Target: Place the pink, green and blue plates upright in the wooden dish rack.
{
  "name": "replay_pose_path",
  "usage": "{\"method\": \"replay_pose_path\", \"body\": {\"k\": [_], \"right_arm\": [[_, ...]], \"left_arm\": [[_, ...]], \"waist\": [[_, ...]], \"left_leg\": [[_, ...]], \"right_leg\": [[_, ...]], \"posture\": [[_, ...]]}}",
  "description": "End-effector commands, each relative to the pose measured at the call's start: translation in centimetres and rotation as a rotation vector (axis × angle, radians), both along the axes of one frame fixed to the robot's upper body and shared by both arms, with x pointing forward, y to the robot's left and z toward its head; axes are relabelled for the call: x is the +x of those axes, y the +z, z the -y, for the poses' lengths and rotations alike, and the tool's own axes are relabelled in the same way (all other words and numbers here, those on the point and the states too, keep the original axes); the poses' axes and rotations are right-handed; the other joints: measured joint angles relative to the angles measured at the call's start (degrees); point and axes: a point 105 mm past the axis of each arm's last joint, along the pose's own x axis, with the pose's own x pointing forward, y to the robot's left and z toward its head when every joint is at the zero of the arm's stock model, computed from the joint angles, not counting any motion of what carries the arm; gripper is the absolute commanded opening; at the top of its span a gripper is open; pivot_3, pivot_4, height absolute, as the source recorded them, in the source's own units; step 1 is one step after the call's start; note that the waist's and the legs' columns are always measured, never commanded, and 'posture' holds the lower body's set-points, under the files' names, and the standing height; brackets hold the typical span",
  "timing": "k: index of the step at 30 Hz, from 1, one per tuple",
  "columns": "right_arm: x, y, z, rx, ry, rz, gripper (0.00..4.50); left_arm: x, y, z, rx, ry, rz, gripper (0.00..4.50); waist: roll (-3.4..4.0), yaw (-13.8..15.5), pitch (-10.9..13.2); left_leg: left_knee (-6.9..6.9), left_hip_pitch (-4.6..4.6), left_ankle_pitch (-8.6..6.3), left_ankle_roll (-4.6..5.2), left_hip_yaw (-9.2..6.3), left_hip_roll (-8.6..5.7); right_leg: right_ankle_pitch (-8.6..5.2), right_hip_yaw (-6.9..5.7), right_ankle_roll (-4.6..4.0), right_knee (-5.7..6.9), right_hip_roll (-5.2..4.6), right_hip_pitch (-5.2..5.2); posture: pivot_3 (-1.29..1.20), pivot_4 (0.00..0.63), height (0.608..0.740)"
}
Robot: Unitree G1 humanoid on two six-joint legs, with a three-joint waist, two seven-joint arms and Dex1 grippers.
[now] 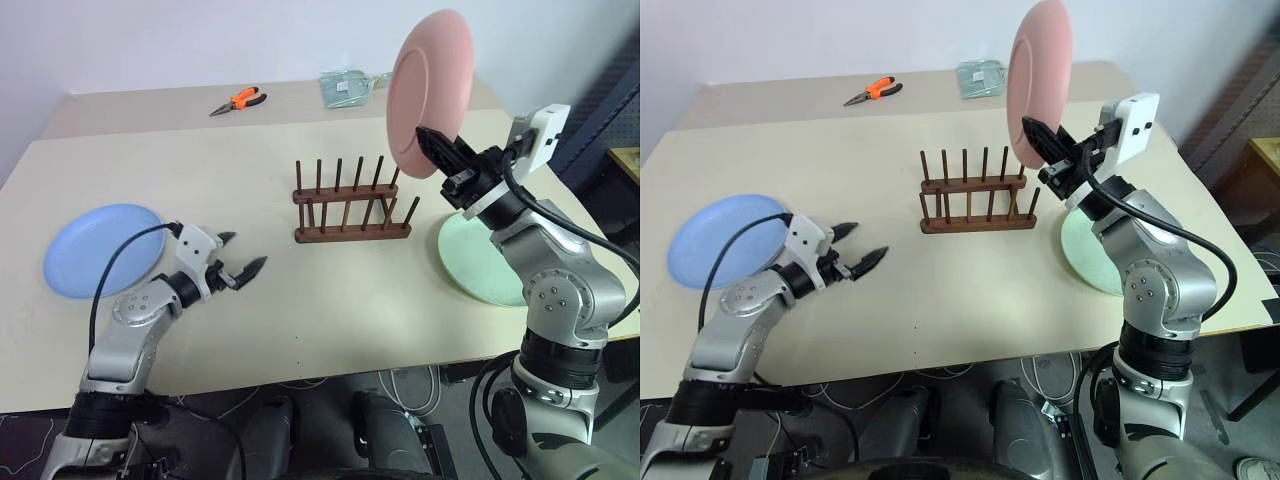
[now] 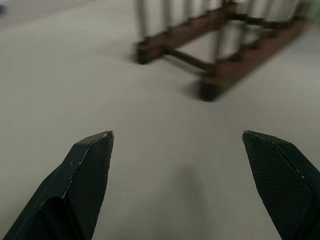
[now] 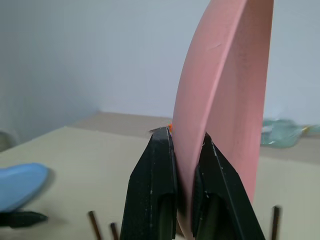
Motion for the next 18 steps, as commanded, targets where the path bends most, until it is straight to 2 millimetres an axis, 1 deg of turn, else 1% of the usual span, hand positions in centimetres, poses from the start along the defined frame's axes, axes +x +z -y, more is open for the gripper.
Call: {"method": "replay_pose_path", "body": {"k": [1,5,8,14,17,18], "right_arm": [[-0.9,0.5,0.1,-0.002,0.014,0.018,0.0],[-0.1,-0.9,0.7,-0.016,-0.031,-0.032,0.0],[0.4,-1.5,1.2,-0.021,-0.06,-0.055,0.0],[0.9,-3.0,1.3,-0.064,-0.064,-0.105,0.0],[1.3,-2.8,1.6,-0.113,-0.103,-0.073,1.16],[1.4,-2.6,1.7,-0.134,-0.119,-0.055,1.64]], "left_arm": [[-0.8,0.9,1.1,-0.001,-0.054,0.018,4.22],[-1.0,0.8,1.9,-0.012,-0.076,0.005,4.22],[-1.3,0.8,2.4,-0.018,-0.101,-0.006,4.22],[-1.9,0.8,3.4,-0.011,-0.156,-0.02,4.22],[-2.3,0.8,4.5,-0.026,-0.189,-0.026,4.31],[-2.4,0.7,4.8,-0.029,-0.2,-0.032,4.31]], "waist": [[0.0,-0.02,0.0],[0.01,-0.01,0.0],[0.01,-0.08,0.0],[0.02,-0.04,0.0],[0.04,-0.03,0.02],[0.04,-0.02,0.02]], "left_leg": [[0.0,-0.01,0.0,0.0,0.0,0.0],[0.01,-0.01,0.0,0.01,0.02,0.0],[0.02,-0.01,0.0,0.01,0.04,0.0],[0.02,-0.01,0.0,0.01,0.05,0.02],[0.03,-0.01,0.0,0.01,0.05,0.02],[0.03,-0.02,0.0,0.01,0.06,0.01]], "right_leg": [[0.0,0.0,0.0,-0.01,0.0,0.0],[0.01,-0.01,0.02,0.0,0.04,-0.01],[0.01,0.0,0.02,0.0,0.07,-0.01],[0.0,-0.01,0.02,0.0,0.09,-0.01],[0.0,-0.01,0.02,-0.01,0.09,-0.01],[0.0,-0.01,0.02,-0.01,0.1,-0.01]], "posture": [[0.0,0.15,0.738],[0.0,0.15,0.738],[0.0,0.15,0.738],[0.0,0.15,0.738],[0.0,0.15,0.738],[0.0,0.15,0.738]]}}
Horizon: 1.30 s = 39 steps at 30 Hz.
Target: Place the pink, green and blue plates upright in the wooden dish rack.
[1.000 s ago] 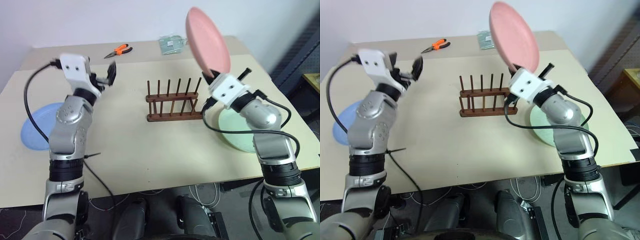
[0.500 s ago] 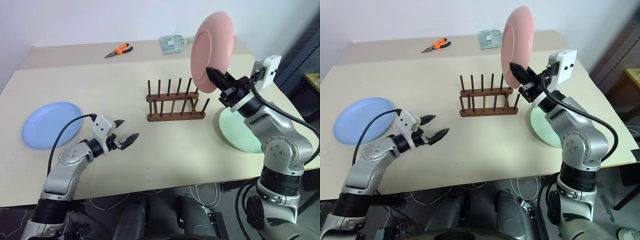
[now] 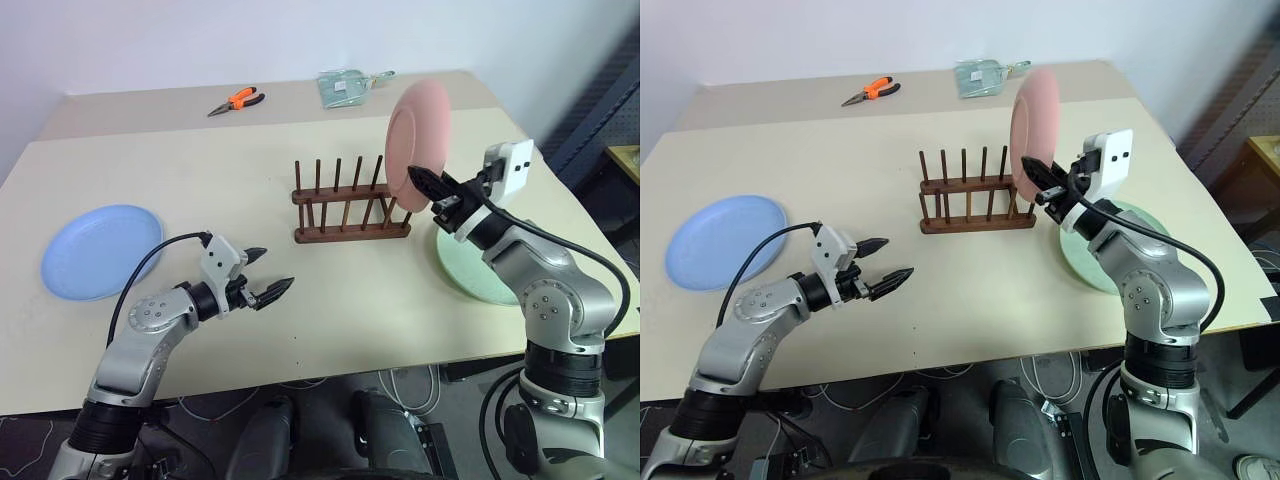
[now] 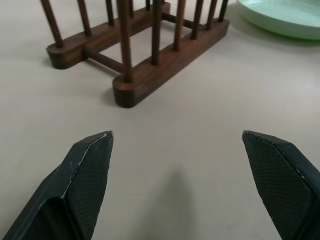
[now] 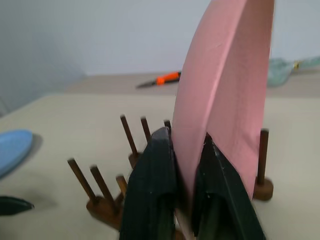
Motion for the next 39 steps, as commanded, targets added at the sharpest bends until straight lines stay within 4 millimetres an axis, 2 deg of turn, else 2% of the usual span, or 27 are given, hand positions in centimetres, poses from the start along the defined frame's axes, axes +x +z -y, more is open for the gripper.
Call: {"method": "replay_pose_path", "body": {"k": [1,5,9,11,15,19,22,25,26,27,28,30,33,35,39], "right_arm": [[-0.1,1.9,0.5,-0.071,-0.034,0.117,2.11],[-0.9,2.5,1.2,-0.168,-0.026,0.173,2.11],[-3.2,1.6,3.4,-0.307,0.011,0.149,2.11],[-4.3,0.3,4.8,-0.362,0.008,0.083,2.11],[-5.8,-4.5,6.8,-0.532,-0.029,-0.095,2.11],[-6.4,-8.5,6.6,-0.616,-0.063,-0.205,2.11],[-5.9,-10.5,6.8,-0.662,-0.129,-0.25,2.11],[-4.8,-11.6,8.2,-0.729,-0.241,-0.276,1.24],[-4.7,-11.6,8.3,-0.733,-0.245,-0.272,0.76],[-4.7,-11.4,8.3,-0.73,-0.247,-0.263,0.23],[-4.6,-11.2,8.3,-0.727,-0.248,-0.254,0.07],[-4.5,-10.5,8.3,-0.737,-0.252,-0.223,0.07],[-3.9,-7.4,8.3,-0.752,-0.279,-0.095,0.07],[-3.0,-3.9,8.9,-0.732,-0.35,0.025,0.07],[-1.6,4.5,9.9,-0.662,-0.539,0.3,0.07]], "left_arm": [[-0.8,0.6,1.8,-0.014,-0.071,0.017,4.31],[-1.1,0.4,2.6,-0.018,-0.096,0.007,4.31],[-1.0,0.5,2.9,-0.025,-0.109,0.006,4.31],[-1.0,0.4,3.0,-0.018,-0.121,0.003,4.31],[-0.9,0.2,3.4,-0.01,-0.151,-0.003,4.31],[-0.6,0.2,4.1,-0.011,-0.181,0.0,4.31],[-0.4,0.4,4.6,-0.017,-0.198,0.003,4.31],[-0.4,0.4,4.9,-0.013,-0.213,0.007,4.31],[-0.4,0.4,4.9,-0.012,-0.214,0.008,4.31],[-0.4,0.4,4.9,-0.01,-0.215,0.008,4.31],[-0.4,0.3,4.9,-0.009,-0.215,0.007,4.31],[-0.4,0.3,4.8,-0.007,-0.214,0.007,4.31],[-0.4,0.2,4.6,-0.001,-0.209,0.007,4.31],[-0.3,0.2,4.4,0.0,-0.199,0.013,4.31],[0.3,0.3,3.9,0.007,-0.163,0.044,4.31]], "waist": [[0.0,0.02,0.0],[0.01,0.02,0.0],[0.0,0.4,0.0],[0.0,0.63,0.0],[0.01,0.96,0.0],[0.03,0.86,-0.01],[0.03,0.92,0.0],[0.03,1.03,0.0],[0.04,1.22,0.0],[0.03,1.34,0.0],[0.02,1.32,-0.01],[0.02,1.35,-0.01],[0.03,1.24,0.0],[0.09,1.12,0.03],[0.26,0.93,0.12]], "left_leg": [[0.0,0.0,0.0,0.0,0.01,0.0],[0.01,-0.01,0.0,0.0,0.01,0.0],[0.03,-0.07,-0.01,0.02,-0.03,0.0],[0.06,-0.11,-0.02,0.05,-0.03,0.0],[0.09,-0.11,-0.04,0.07,0.01,0.02],[0.11,-0.08,-0.04,0.06,0.08,0.07],[0.11,-0.09,-0.04,0.06,0.08,0.08],[0.12,-0.11,-0.04,0.06,0.09,0.06],[0.13,-0.11,-0.04,0.06,0.1,0.06],[0.12,-0.12,-0.04,0.06,0.1,0.05],[0.12,-0.12,-0.04,0.06,0.08,0.05],[0.14,-0.12,-0.04,0.06,0.09,0.05],[0.13,-0.13,-0.04,0.06,0.08,0.05],[0.14,-0.12,-0.04,0.07,0.09,0.05],[0.16,-0.11,-0.04,0.07,0.13,0.05]], "right_leg": [[0.0,0.0,0.0,-0.01,0.0,0.0],[0.0,0.0,0.01,-0.01,0.02,0.0],[-0.01,-0.07,0.02,-0.05,0.02,0.01],[-0.02,-0.06,0.03,-0.07,0.0,0.01],[-0.03,-0.05,0.02,-0.11,-0.02,0.02],[-0.04,-0.02,0.0,-0.11,-0.02,0.02],[-0.04,-0.03,-0.01,-0.12,-0.02,0.02],[-0.04,-0.03,-0.01,-0.15,-0.01,0.02],[-0.04,-0.03,-0.01,-0.15,0.0,0.02],[-0.04,-0.03,-0.01,-0.15,0.01,0.02],[-0.04,-0.04,-0.01,-0.15,0.01,0.02],[-0.03,-0.03,0.0,-0.16,0.02,0.02],[-0.04,-0.05,0.0,-0.16,0.04,0.02],[-0.03,-0.04,0.0,-0.16,0.05,0.02],[-0.02,-0.05,0.0,-0.14,0.05,0.0]], "posture": [[0.0,0.15,0.738],[0.0,0.15,0.738],[0.0,0.15,0.738],[0.0,0.15,0.738],[0.0,0.15,0.738],[0.0,0.15,0.738],[0.0,0.15,0.738],[0.0,0.15,0.738],[0.0,0.15,0.738],[0.0,0.15,0.738],[0.0,0.15,0.738],[0.0,0.15,0.738],[0.0,0.15,0.738],[0.0,0.15,0.738],[0.0,0.15,0.738]]}}
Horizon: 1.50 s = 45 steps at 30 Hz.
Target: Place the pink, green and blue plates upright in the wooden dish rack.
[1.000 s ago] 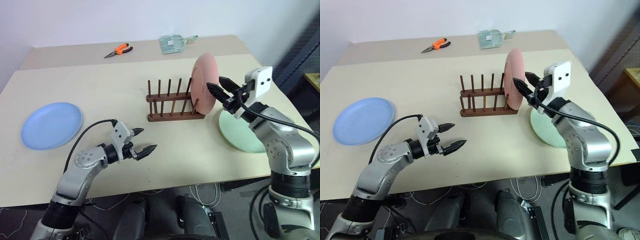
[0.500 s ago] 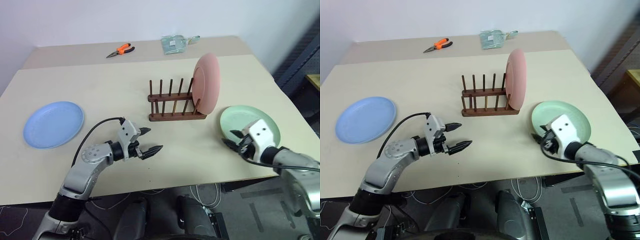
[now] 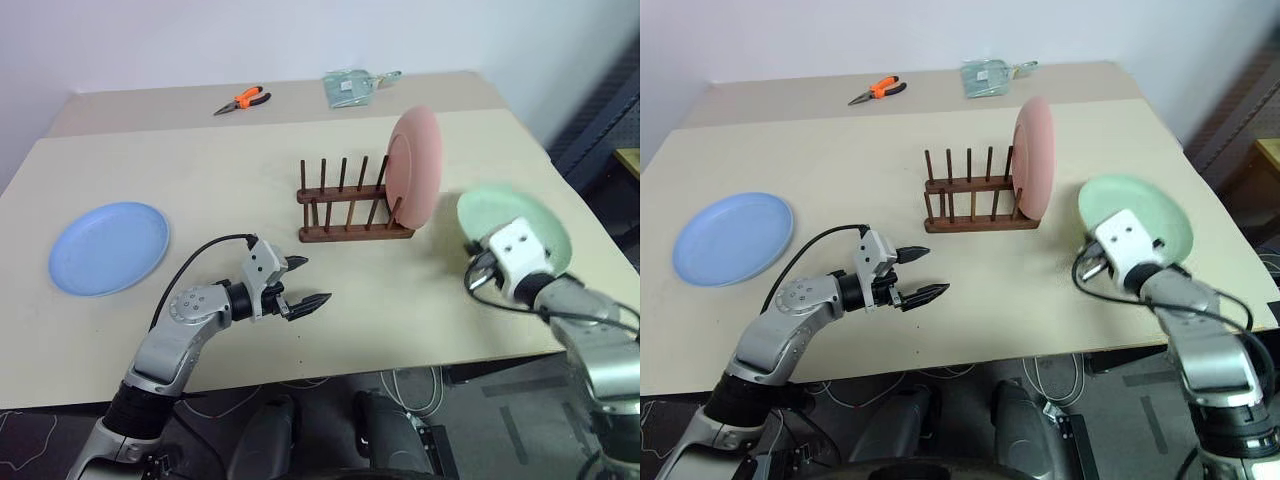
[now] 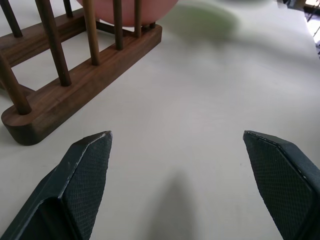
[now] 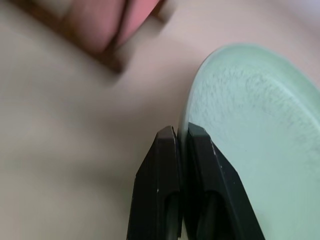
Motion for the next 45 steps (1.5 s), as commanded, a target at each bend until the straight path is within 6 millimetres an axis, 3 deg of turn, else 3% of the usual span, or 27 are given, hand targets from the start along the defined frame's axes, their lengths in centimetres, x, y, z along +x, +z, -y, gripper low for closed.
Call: {"method": "replay_pose_path", "body": {"k": [1,4,7,11,14,17,21,31,37,39,43,45], "right_arm": [[0.1,8.7,0.8,0.006,-0.058,0.337,0.07],[-0.6,13.5,-2.0,0.179,0.079,0.494,0.07],[-2.9,16.4,-7.9,0.52,0.476,0.475,0.07],[-6.5,16.6,-13.4,0.844,0.901,0.292,0.07],[-7.3,15.9,-15.3,0.999,1.009,0.172,0.07],[-6.6,15.3,-16.3,1.094,1.008,0.096,0.07],[-3.7,13.2,-16.8,1.159,0.903,0.003,0.07],[0.7,10.5,-16.1,1.383,0.753,-0.135,0.07],[2.2,9.6,-15.9,1.407,0.682,-0.169,0.07],[2.4,9.4,-16.0,1.374,0.668,-0.169,0.69],[2.7,10.4,-16.0,1.174,0.646,-0.056,2.47],[2.7,11.0,-16.0,1.047,0.637,0.012,2.47]], "left_arm": [[0.9,1.0,-0.7,-0.003,0.041,0.077,4.31],[1.6,1.4,-1.0,-0.017,0.082,0.108,4.31],[2.4,1.8,-2.0,-0.019,0.14,0.151,4.31],[3.1,1.8,-3.8,-0.001,0.214,0.184,4.31],[3.0,1.7,-4.5,0.014,0.223,0.19,4.31],[2.8,1.5,-4.6,0.015,0.222,0.19,4.31],[2.4,1.3,-4.2,0.013,0.215,0.186,4.31],[1.8,1.1,-4.1,0.017,0.211,0.162,4.31],[1.6,1.1,-4.1,0.022,0.213,0.159,4.31],[1.6,1.1,-4.1,0.024,0.214,0.157,4.31],[1.5,1.1,-4.2,0.005,0.214,0.124,4.5],[1.6,1.2,-4.4,0.0,0.225,0.125,4.5]], "waist": [[0.0,0.06,0.0],[-0.02,0.32,0.0],[0.0,-0.01,0.01],[0.02,0.07,0.01],[0.02,0.21,0.01],[0.02,0.2,0.01],[0.03,-0.11,0.0],[0.06,-1.18,0.01],[0.08,-1.13,0.02],[0.08,-1.13,0.02],[0.09,-1.17,0.03],[0.09,-1.17,0.03]], "left_leg": [[-0.02,0.0,0.0,0.0,-0.02,0.0],[-0.06,-0.02,0.0,0.0,-0.08,0.01],[-0.08,-0.02,0.0,0.0,-0.1,0.03],[-0.1,-0.02,0.0,0.01,-0.18,0.07],[-0.08,-0.05,-0.01,0.02,-0.19,0.04],[-0.05,-0.06,-0.01,0.02,-0.16,0.02],[-0.08,-0.04,-0.01,0.02,-0.14,0.03],[-0.12,-0.02,-0.01,0.02,-0.1,0.05],[-0.12,-0.04,-0.01,0.02,-0.08,0.05],[-0.12,-0.04,-0.01,0.02,-0.07,0.05],[-0.11,-0.04,0.0,0.02,-0.05,0.04],[-0.11,-0.04,0.0,0.03,-0.04,0.04]], "right_leg": [[0.0,-0.02,0.0,0.01,0.01,0.0],[0.01,-0.09,0.02,-0.01,0.01,-0.01],[0.04,-0.08,0.06,-0.01,0.0,-0.02],[0.11,-0.08,0.16,0.04,-0.05,-0.05],[0.05,-0.08,0.03,0.03,-0.11,-0.05],[0.04,-0.07,0.0,0.02,-0.16,-0.05],[0.04,-0.06,-0.01,0.07,-0.13,-0.12],[0.13,-0.02,0.13,0.14,-0.06,-0.16],[0.14,-0.02,0.14,0.16,0.0,-0.19],[0.15,-0.02,0.15,0.16,0.01,-0.19],[0.14,-0.02,0.14,0.17,0.03,-0.2],[0.14,-0.03,0.14,0.17,0.05,-0.2]], "posture": [[0.0,0.15,0.738],[0.0,0.15,0.738],[0.0,0.15,0.738],[0.0,0.15,0.738],[0.0,0.15,0.738],[0.0,0.15,0.738],[0.0,0.15,0.738],[0.0,0.15,0.738],[0.0,0.15,0.738],[0.0,0.15,0.738],[0.0,0.15,0.738],[0.0,0.15,0.738]]}}
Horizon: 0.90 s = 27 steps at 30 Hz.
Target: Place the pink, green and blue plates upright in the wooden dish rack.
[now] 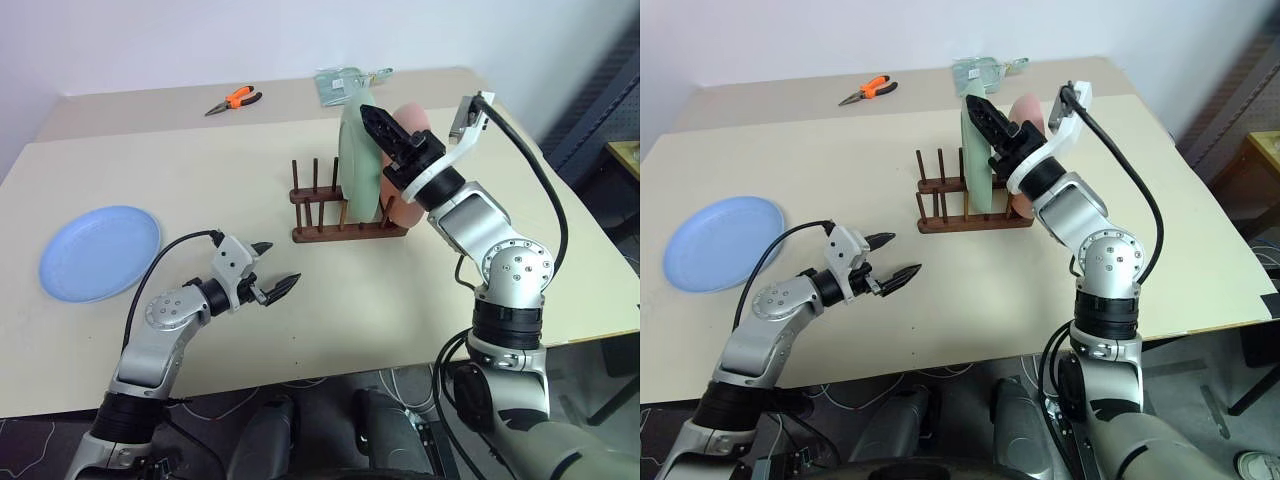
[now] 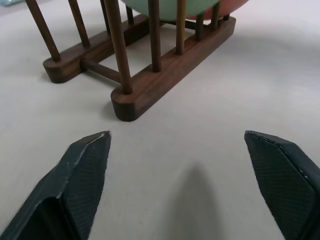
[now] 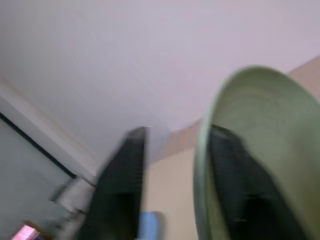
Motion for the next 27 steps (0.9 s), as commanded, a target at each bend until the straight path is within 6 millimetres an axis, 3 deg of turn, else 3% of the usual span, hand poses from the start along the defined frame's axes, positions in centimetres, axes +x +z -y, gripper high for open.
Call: {"method": "replay_pose_path", "body": {"k": [1,5,9,10,12,14,16,18,23,27], "right_arm": [[-0.6,2.9,-0.2,-0.158,-0.07,0.218,2.47],[-0.4,4.3,0.8,-0.367,-0.209,0.388,2.47],[-1.3,5.0,0.3,-0.578,-0.217,0.586,2.47],[-1.7,5.1,0.0,-0.616,-0.204,0.63,2.74],[-3.4,4.7,-2.2,-0.711,-0.101,0.752,3.35],[-4.6,3.8,-4.0,-0.787,-0.009,0.83,4.38],[-5.0,2.5,-5.3,-0.848,0.027,0.875,4.45],[-5.0,1.5,-6.0,-0.848,0.054,0.873,4.45],[-5.4,-0.2,-7.3,-0.832,0.135,0.865,4.45],[-5.6,-1.1,-8.0,-0.833,0.17,0.865,4.45]], "left_arm": [[0.0,1.6,-0.4,-0.025,0.013,0.045,4.5],[1.4,2.9,-2.8,-0.078,0.164,0.088,4.5],[2.6,4.6,-6.3,-0.135,0.367,0.167,4.5],[3.0,5.0,-7.5,-0.14,0.439,0.191,4.5],[4.1,6.3,-13.3,-0.16,0.798,0.251,4.5],[3.8,7.3,-18.4,-0.185,1.12,0.292,4.5],[1.7,7.7,-23.9,-0.243,1.476,0.285,4.5],[-0.5,7.1,-26.7,-0.326,1.687,0.237,4.5],[-3.7,4.8,-28.2,-0.524,1.857,0.081,4.5],[-3.6,2.5,-26.6,-0.769,1.77,-0.095,4.5]], "waist": [[0.0,0.01,0.0],[0.0,0.08,0.0],[-0.02,0.08,-0.01],[-0.02,0.07,0.0],[-0.03,0.11,0.0],[-0.09,-0.13,0.0],[-0.1,-0.19,0.0],[-0.11,-0.17,-0.01],[-0.3,0.84,-0.08],[-0.49,1.29,-0.14]], "left_leg": [[0.0,0.0,0.0,0.0,0.0,0.0],[0.01,0.0,0.0,0.0,0.0,0.0],[0.02,-0.01,0.0,0.0,-0.01,-0.01],[0.02,-0.01,0.0,0.0,-0.01,-0.01],[0.02,-0.01,0.0,0.0,-0.01,-0.01],[0.04,0.0,0.0,-0.01,-0.03,0.01],[0.03,0.02,0.0,-0.01,-0.04,0.04],[0.03,0.02,0.0,-0.02,-0.04,0.02],[0.09,0.0,-0.01,-0.04,-0.1,-0.13],[0.12,-0.01,-0.02,-0.07,-0.18,-0.14]], "right_leg": [[0.0,-0.01,0.0,0.0,0.01,0.0],[0.0,-0.02,0.0,-0.01,0.0,0.01],[0.0,-0.03,0.02,-0.02,0.0,0.01],[0.0,-0.04,0.02,-0.03,0.0,0.01],[0.01,-0.04,0.03,-0.03,0.0,0.01],[0.02,-0.05,0.04,0.01,0.04,0.01],[0.02,-0.05,0.06,0.03,0.05,0.0],[0.03,-0.06,0.07,0.04,0.04,0.0],[0.05,-0.12,0.09,0.04,-0.1,0.05],[0.05,-0.2,0.09,0.02,-0.12,0.09]], "posture": [[0.0,0.15,0.738],[0.0,0.15,0.738],[0.0,0.15,0.738],[0.0,0.15,0.738],[0.0,0.15,0.738],[0.0,0.15,0.738],[0.0,0.15,0.738],[0.0,0.15,0.738],[0.0,0.15,0.738],[0.0,0.15,0.738]]}}
